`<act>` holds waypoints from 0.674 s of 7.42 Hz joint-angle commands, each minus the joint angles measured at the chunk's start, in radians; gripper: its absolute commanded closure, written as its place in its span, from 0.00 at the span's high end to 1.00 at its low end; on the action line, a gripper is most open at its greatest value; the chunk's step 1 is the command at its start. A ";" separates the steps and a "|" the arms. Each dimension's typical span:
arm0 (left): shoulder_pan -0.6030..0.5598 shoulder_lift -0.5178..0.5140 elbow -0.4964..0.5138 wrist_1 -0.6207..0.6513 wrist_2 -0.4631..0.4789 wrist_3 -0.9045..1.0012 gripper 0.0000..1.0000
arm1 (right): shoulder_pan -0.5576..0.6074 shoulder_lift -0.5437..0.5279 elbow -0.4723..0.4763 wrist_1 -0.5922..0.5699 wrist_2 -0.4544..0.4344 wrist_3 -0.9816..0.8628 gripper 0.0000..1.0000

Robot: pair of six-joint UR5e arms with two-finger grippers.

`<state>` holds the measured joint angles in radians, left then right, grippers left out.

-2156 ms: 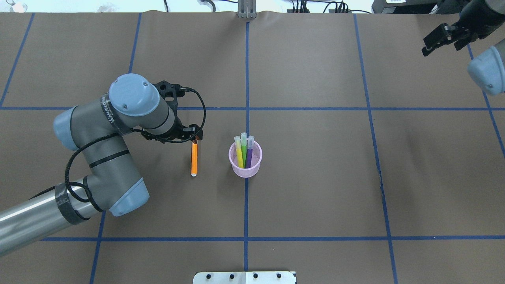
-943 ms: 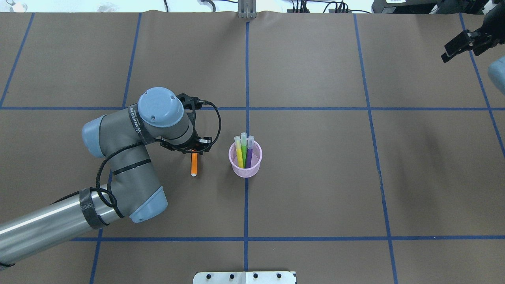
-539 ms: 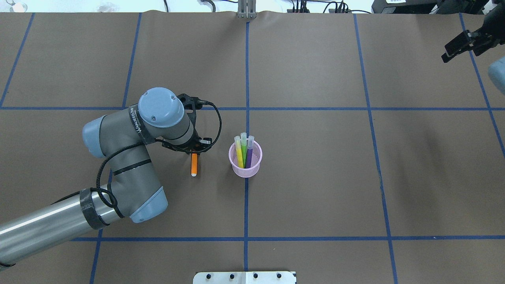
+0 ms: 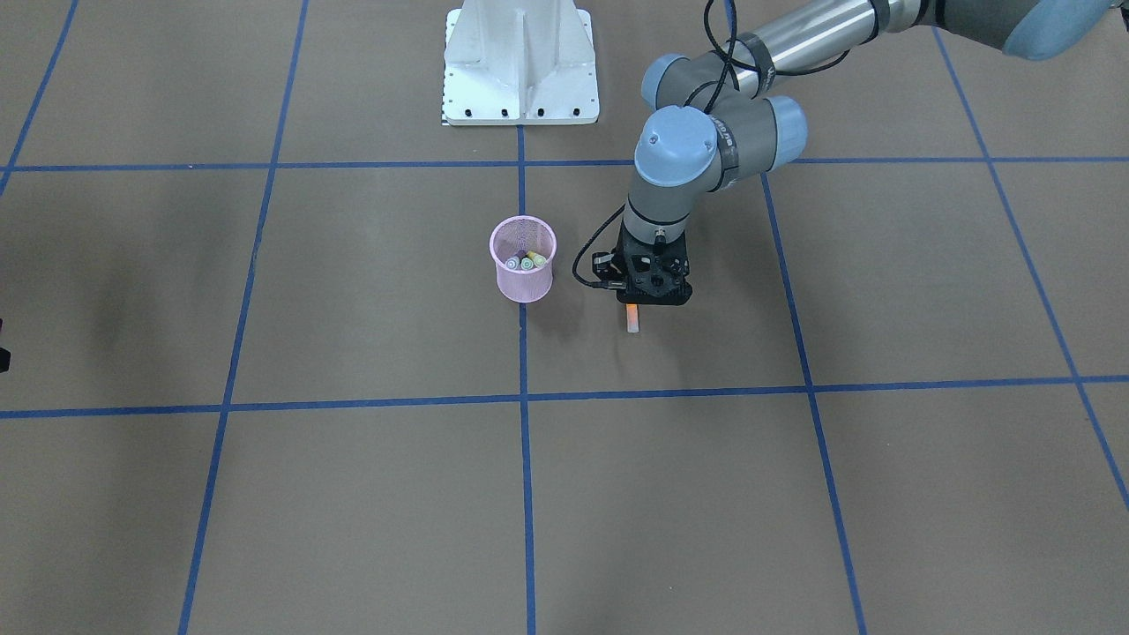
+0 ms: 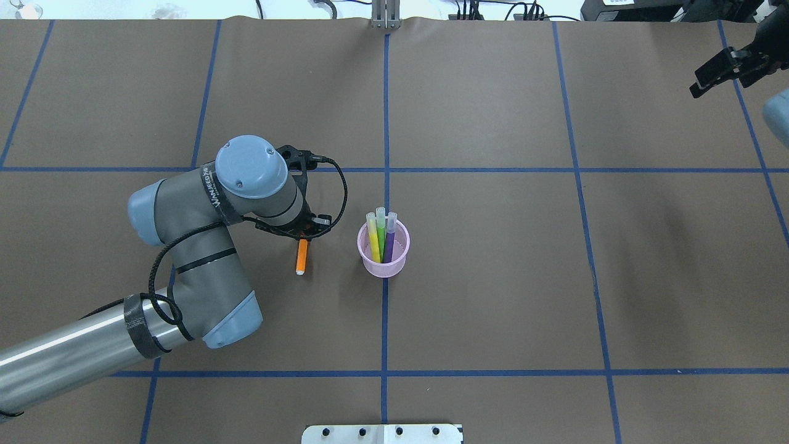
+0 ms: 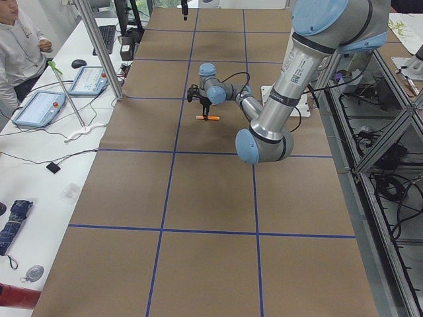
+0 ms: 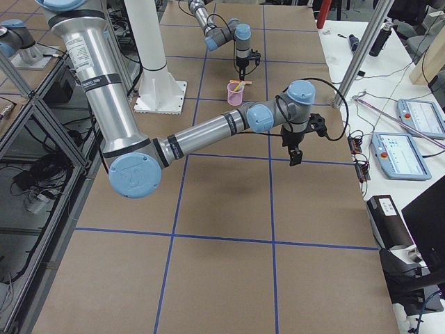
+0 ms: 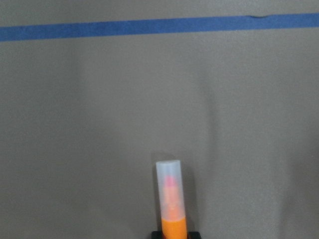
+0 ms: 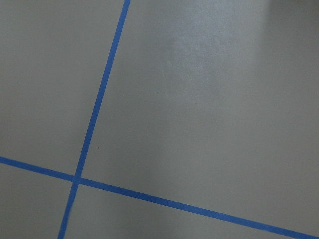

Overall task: Collect pens into pen holder
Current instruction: 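Lower the left gripper onto the orange marker and grasp it, then lift the orange marker with the left gripper and carry it over the cup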

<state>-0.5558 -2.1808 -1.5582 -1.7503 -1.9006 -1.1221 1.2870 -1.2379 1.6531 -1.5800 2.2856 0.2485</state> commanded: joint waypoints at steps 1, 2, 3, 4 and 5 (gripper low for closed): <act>-0.013 0.001 -0.054 0.000 0.000 0.004 0.00 | 0.000 0.000 0.002 0.000 0.000 0.002 1.00; -0.027 0.002 -0.104 -0.003 0.017 0.013 0.00 | 0.000 0.000 0.002 0.000 0.000 0.002 1.00; -0.029 0.006 -0.158 -0.047 0.078 0.092 0.00 | 0.000 0.000 0.004 0.000 0.000 0.002 1.00; -0.029 0.015 -0.187 -0.186 0.147 0.166 0.00 | 0.000 0.000 0.002 0.000 0.000 0.002 1.00; -0.029 0.027 -0.187 -0.347 0.147 0.156 0.00 | 0.000 0.000 0.002 0.000 -0.002 0.002 1.00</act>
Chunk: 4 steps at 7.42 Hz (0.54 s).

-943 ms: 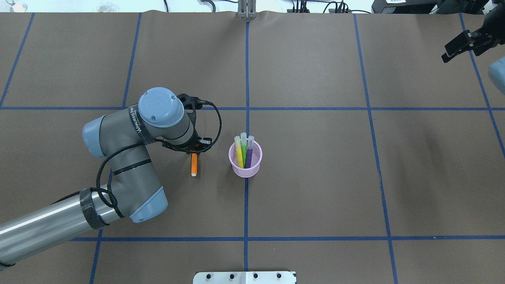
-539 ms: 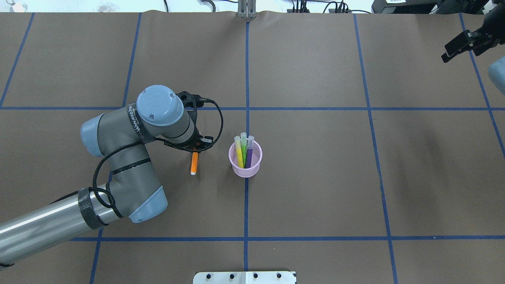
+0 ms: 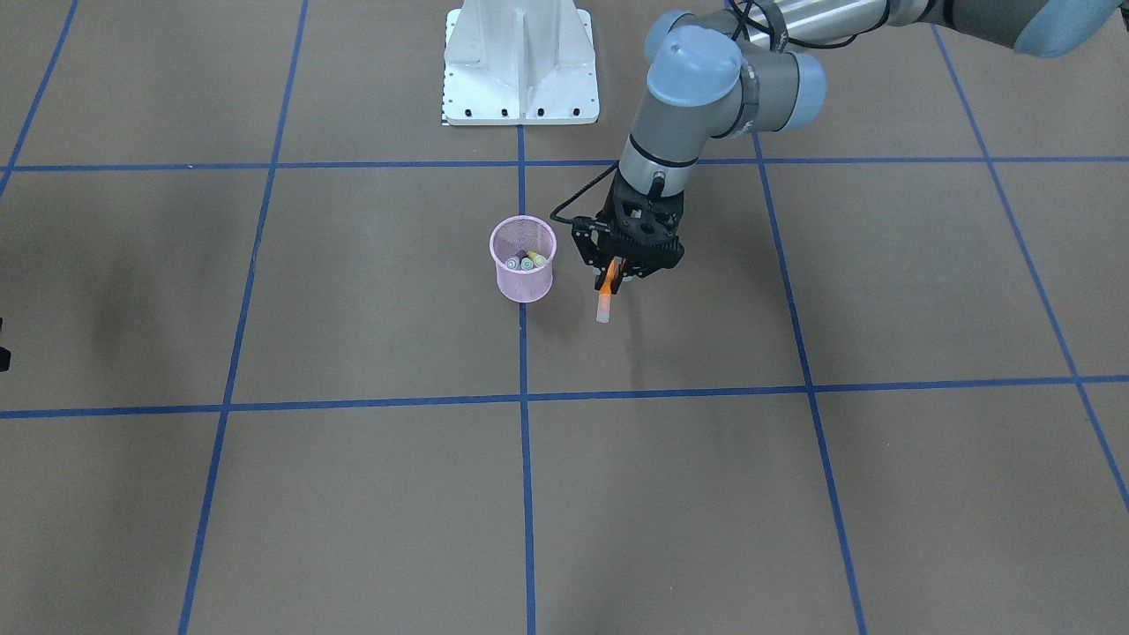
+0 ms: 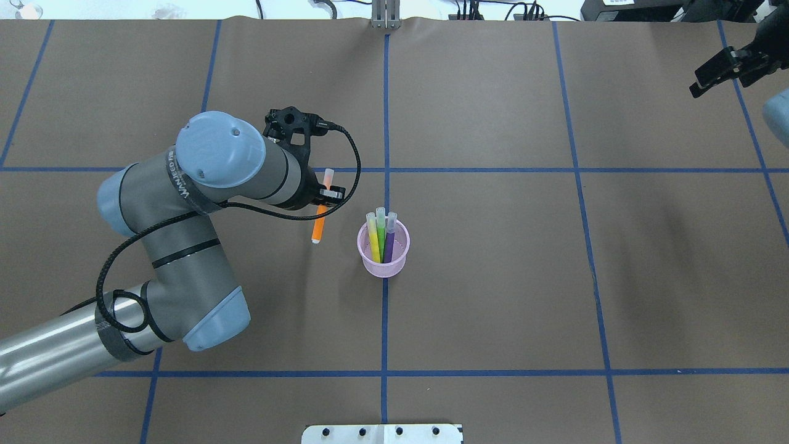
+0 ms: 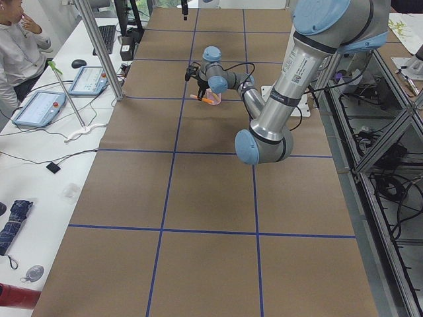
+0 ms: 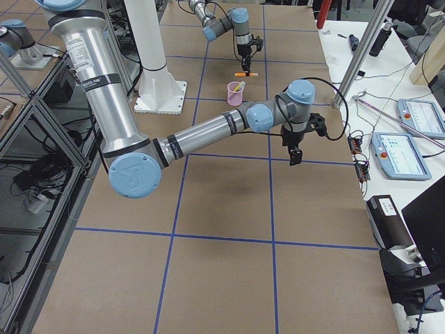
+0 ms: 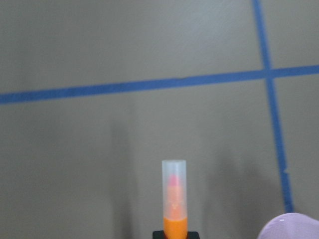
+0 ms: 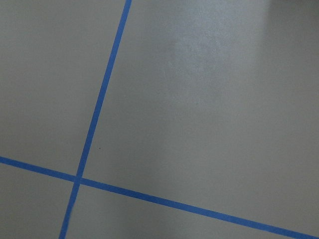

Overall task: Collect pens into pen holder
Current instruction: 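Lift the orange marker with the left gripper and carry it over the cup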

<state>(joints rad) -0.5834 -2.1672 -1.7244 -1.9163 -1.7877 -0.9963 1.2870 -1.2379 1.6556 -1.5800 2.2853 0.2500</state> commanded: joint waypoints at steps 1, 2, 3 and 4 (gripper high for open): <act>0.008 0.039 -0.005 -0.360 0.037 0.038 0.00 | 0.000 0.000 0.000 0.000 -0.003 0.000 1.00; 0.013 0.047 0.035 -0.513 0.037 0.044 0.00 | 0.000 0.001 0.000 0.000 -0.003 0.005 1.00; 0.014 0.040 0.078 -0.633 0.037 0.045 0.00 | 0.000 0.002 0.000 0.000 -0.003 0.006 1.00; 0.028 0.033 0.115 -0.732 0.039 0.083 0.00 | 0.000 0.002 0.000 0.000 -0.003 0.005 1.00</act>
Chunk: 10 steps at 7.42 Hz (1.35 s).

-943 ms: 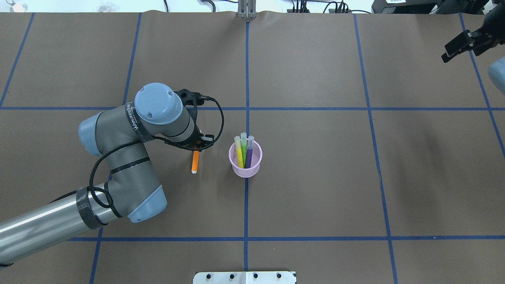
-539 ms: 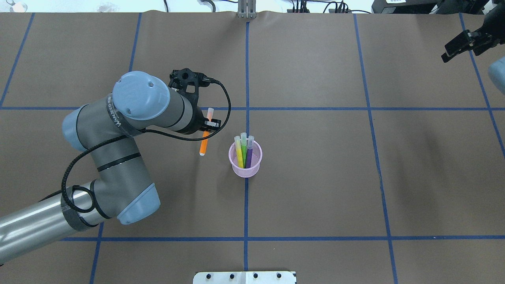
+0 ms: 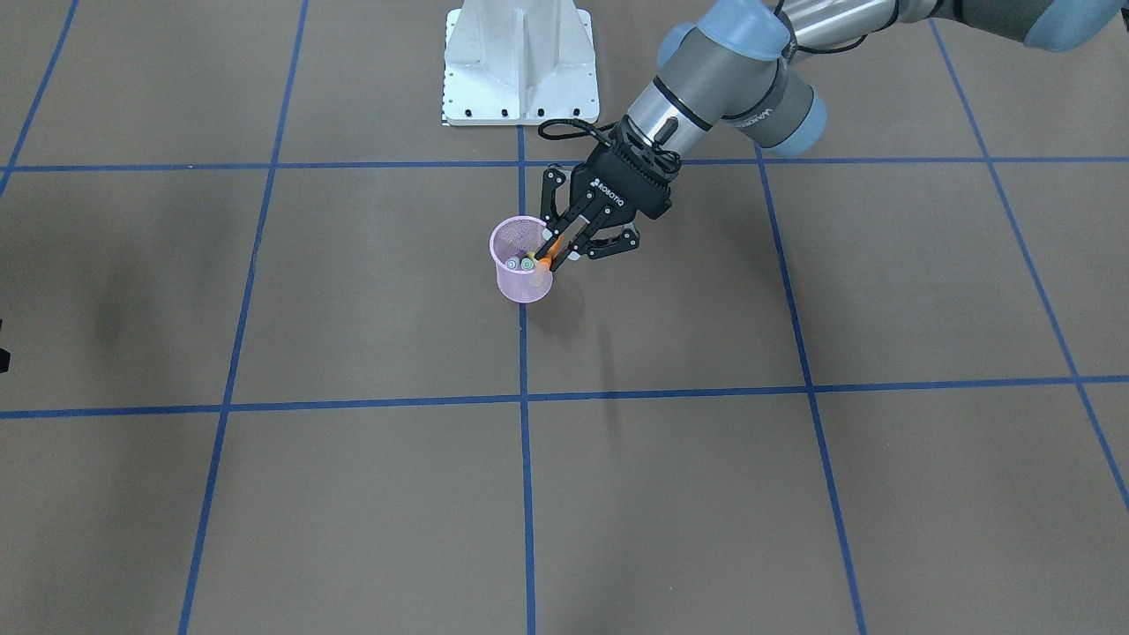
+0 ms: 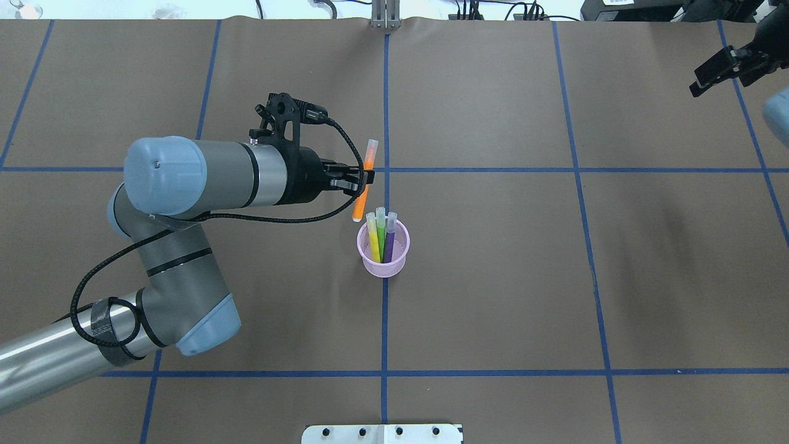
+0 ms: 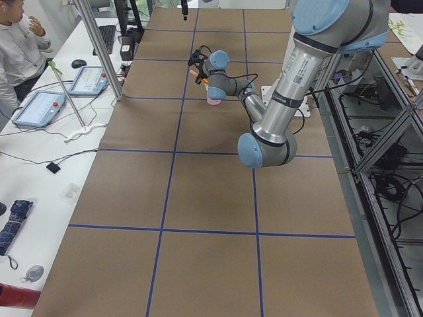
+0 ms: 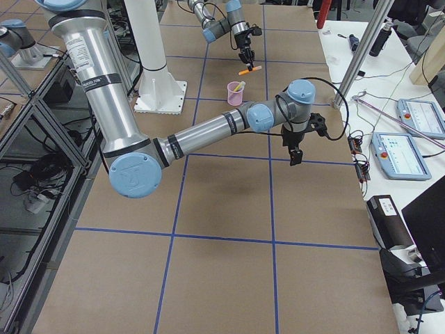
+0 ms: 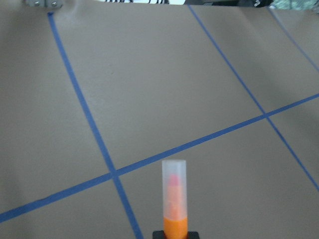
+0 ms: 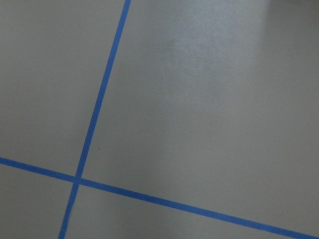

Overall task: Collect pens into pen holder
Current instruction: 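Lift the orange marker with the left gripper and carry it over the cup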

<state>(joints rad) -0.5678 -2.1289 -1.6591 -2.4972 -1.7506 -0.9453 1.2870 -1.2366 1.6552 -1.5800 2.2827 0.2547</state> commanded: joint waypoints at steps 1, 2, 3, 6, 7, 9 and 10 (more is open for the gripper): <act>0.028 -0.014 0.080 -0.208 0.005 0.118 0.00 | 0.000 0.000 0.000 0.000 0.000 0.000 1.00; 0.045 -0.016 0.102 -0.238 0.029 0.125 0.00 | 0.000 0.000 0.000 0.000 0.000 0.000 1.00; 0.074 -0.014 0.108 -0.262 0.058 0.128 0.00 | 0.000 0.002 0.000 0.000 0.000 0.001 1.00; 0.105 -0.005 0.114 -0.269 0.068 0.164 0.00 | 0.000 0.002 -0.002 0.000 0.000 0.001 1.00; 0.106 -0.006 0.134 -0.297 0.068 0.164 0.00 | 0.000 0.002 -0.002 0.000 0.000 0.000 1.00; 0.106 -0.013 0.159 -0.330 0.068 0.164 0.18 | 0.000 0.000 -0.002 0.000 0.000 0.002 1.00; 0.106 -0.013 0.160 -0.328 0.068 0.164 0.37 | 0.000 0.000 -0.002 0.000 0.000 0.002 1.00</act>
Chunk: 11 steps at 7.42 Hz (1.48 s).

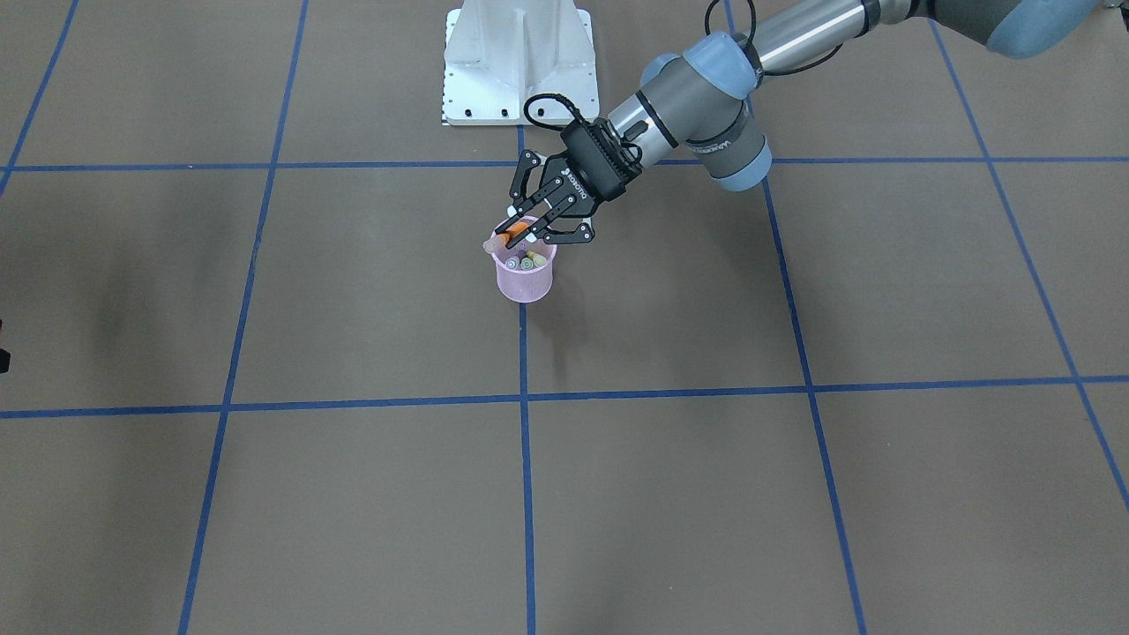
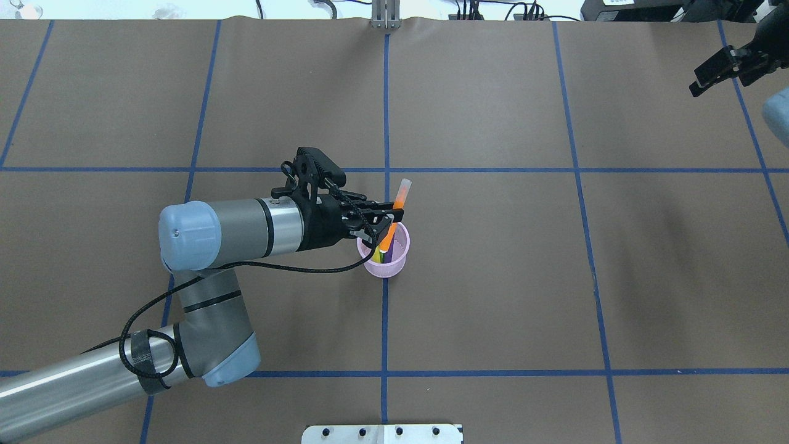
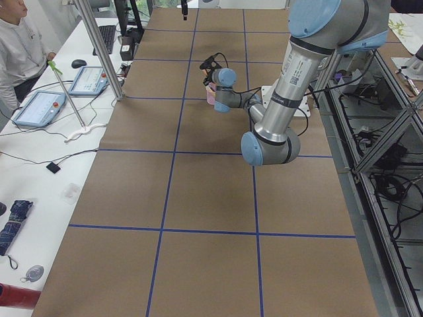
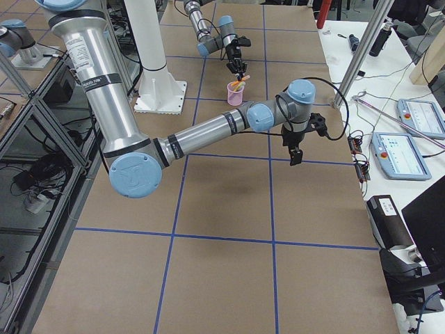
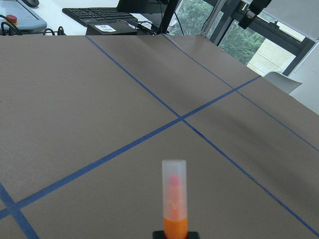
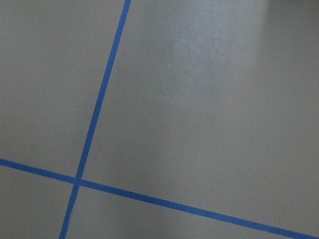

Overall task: Collect pens into pen holder
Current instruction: 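Release the orange marker into the cup with the left gripper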

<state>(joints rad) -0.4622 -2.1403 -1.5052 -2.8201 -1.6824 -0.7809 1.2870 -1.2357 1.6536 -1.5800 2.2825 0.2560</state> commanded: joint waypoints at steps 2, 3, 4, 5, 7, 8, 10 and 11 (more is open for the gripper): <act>0.000 0.000 0.006 -0.007 0.000 0.000 0.71 | 0.000 -0.001 0.000 0.000 -0.002 0.000 1.00; 0.000 0.000 0.006 -0.007 0.000 0.000 1.00 | 0.000 -0.001 -0.002 0.000 -0.002 0.000 1.00; 0.000 0.000 0.006 -0.009 0.000 -0.004 1.00 | 0.000 -0.001 -0.002 0.000 -0.002 0.000 1.00; 0.000 0.000 0.002 -0.007 -0.002 -0.012 1.00 | 0.000 -0.001 -0.003 0.000 -0.002 -0.001 1.00; -0.031 0.010 -0.009 0.042 -0.017 -0.005 1.00 | 0.011 0.001 -0.005 -0.001 0.002 -0.015 1.00; -0.102 0.010 -0.020 0.159 -0.101 -0.001 0.99 | 0.029 -0.004 -0.006 -0.002 0.005 -0.020 1.00; -0.298 0.060 -0.081 0.339 -0.325 0.008 0.99 | 0.076 -0.025 -0.012 -0.005 0.012 -0.064 1.00; -0.405 0.098 -0.086 0.400 -0.462 0.102 0.99 | 0.116 -0.059 -0.020 -0.009 0.014 -0.137 1.00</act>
<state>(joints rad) -0.7341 -2.0859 -1.5730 -2.5107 -1.9820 -0.7558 1.3597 -1.2608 1.6411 -1.5843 2.2937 0.1920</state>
